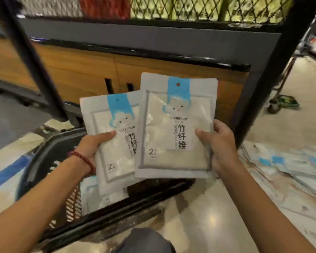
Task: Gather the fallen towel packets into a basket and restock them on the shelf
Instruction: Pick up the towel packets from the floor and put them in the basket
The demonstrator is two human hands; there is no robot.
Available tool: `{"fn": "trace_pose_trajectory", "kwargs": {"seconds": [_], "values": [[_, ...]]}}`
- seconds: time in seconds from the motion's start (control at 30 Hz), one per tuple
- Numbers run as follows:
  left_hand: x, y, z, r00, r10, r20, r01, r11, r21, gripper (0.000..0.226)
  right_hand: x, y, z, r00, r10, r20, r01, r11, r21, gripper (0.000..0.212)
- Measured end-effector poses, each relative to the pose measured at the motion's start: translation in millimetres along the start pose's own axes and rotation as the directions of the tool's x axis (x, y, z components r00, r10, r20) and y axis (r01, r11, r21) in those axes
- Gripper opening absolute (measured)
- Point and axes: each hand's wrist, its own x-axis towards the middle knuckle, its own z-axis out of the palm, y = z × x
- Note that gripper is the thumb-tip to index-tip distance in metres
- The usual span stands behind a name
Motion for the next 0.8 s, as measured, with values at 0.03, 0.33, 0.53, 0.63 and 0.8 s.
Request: {"fn": "trace_pose_trajectory", "kwargs": {"seconds": [0.03,0.33,0.53,0.63,0.8], "values": [[7.2,0.8,-19.3,0.999,-0.004,-0.04,0.004,1.0,-0.006,0.061,5.3,6.1,19.3,0.999,0.019,0.034,-0.019,1.0,-0.007,0.021],[68.0,-57.2,-135.8,0.873,-0.392,-0.289,0.418,0.908,0.032,0.032,48.2,80.0,128.9,0.955,0.243,0.172,-0.199,0.951,-0.238,0.021],[102.7,-95.7,-173.8,0.742,-0.588,-0.322,0.653,0.743,0.148,0.018,60.0,127.7,152.6,0.924,0.329,0.195,-0.195,0.844,-0.5,0.017],[111.0,-117.8,-184.6,0.687,-0.633,-0.358,0.715,0.677,0.175,0.024,58.5,146.5,156.1,0.904,0.374,0.207,-0.178,0.769,-0.614,0.018],[120.9,-155.1,-202.2,0.648,-0.618,-0.446,0.755,0.598,0.268,0.056,58.8,167.6,165.4,0.884,0.409,0.225,-0.132,0.682,-0.719,0.024]]}}
